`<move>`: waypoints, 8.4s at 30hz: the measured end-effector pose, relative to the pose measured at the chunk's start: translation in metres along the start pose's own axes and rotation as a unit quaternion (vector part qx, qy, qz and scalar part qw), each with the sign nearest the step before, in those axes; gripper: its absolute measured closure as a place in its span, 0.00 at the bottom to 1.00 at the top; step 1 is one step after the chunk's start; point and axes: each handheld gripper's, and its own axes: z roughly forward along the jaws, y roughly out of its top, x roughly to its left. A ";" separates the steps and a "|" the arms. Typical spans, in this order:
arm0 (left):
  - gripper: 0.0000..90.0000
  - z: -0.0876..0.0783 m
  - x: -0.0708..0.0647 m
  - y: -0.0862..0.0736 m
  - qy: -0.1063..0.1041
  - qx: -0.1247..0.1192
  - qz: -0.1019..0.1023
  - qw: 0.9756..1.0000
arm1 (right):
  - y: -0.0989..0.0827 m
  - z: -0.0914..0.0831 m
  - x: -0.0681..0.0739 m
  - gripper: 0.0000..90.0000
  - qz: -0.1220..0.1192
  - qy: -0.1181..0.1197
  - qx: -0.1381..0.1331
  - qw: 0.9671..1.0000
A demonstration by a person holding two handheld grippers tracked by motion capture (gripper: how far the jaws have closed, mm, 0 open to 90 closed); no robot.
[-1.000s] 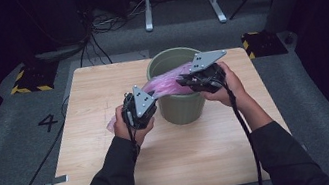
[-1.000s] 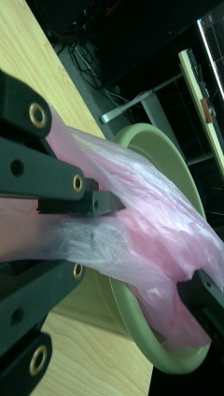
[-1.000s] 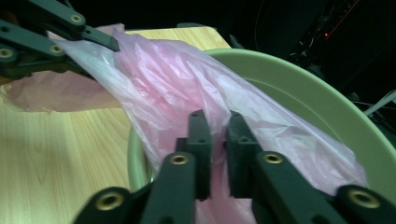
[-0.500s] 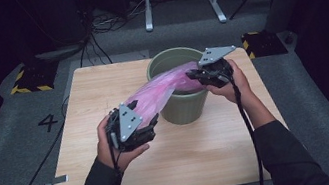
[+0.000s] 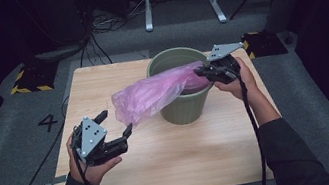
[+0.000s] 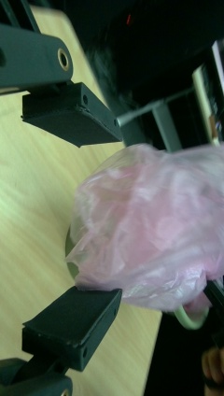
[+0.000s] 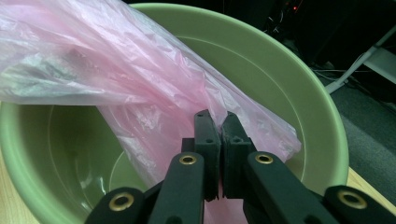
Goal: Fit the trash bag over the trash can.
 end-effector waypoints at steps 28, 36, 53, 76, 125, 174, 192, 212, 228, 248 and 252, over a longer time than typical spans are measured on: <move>0.93 0.075 -0.012 0.029 -0.056 0.009 0.060 0.997 | -0.004 -0.012 0.013 0.29 -0.006 -0.016 -0.017 1.000; 0.94 0.065 0.000 0.033 -0.041 -0.004 0.051 0.998 | 0.001 -0.029 0.017 0.41 -0.026 0.010 -0.051 0.998; 0.95 0.063 -0.009 0.053 -0.043 -0.042 0.062 0.996 | 0.016 0.025 0.015 0.78 0.012 0.071 0.017 0.997; 0.94 0.105 -0.038 0.051 -0.061 0.007 0.092 0.994 | 0.013 -0.046 0.049 0.34 -0.046 0.071 -0.092 0.992; 0.36 0.074 -0.023 0.029 -0.120 -0.048 0.043 0.991 | 0.003 -0.040 0.072 0.99 -0.048 0.106 -0.127 0.985; 0.99 0.094 -0.013 0.011 -0.109 -0.035 0.045 0.992 | -0.098 -0.088 0.047 0.41 0.062 0.033 -0.158 0.985; 0.99 0.097 -0.020 0.016 -0.102 -0.020 0.062 0.993 | -0.042 -0.135 0.111 0.41 -0.075 0.047 -0.229 0.969; 0.99 0.096 -0.018 0.014 -0.118 -0.013 0.063 0.991 | -0.040 -0.047 0.090 0.94 -0.044 -0.021 -0.100 0.994; 0.99 0.087 -0.001 0.014 -0.110 0.018 0.080 0.991 | -0.015 -0.102 0.036 0.98 -0.005 -0.129 -0.128 0.983; 0.98 0.094 0.027 -0.018 -0.146 0.069 0.048 0.986 | -0.042 -0.050 -0.034 0.98 0.113 -0.135 -0.039 0.984; 0.95 0.095 0.022 -0.025 -0.148 0.080 0.051 0.984 | -0.050 -0.049 -0.032 0.98 0.125 -0.115 -0.037 0.985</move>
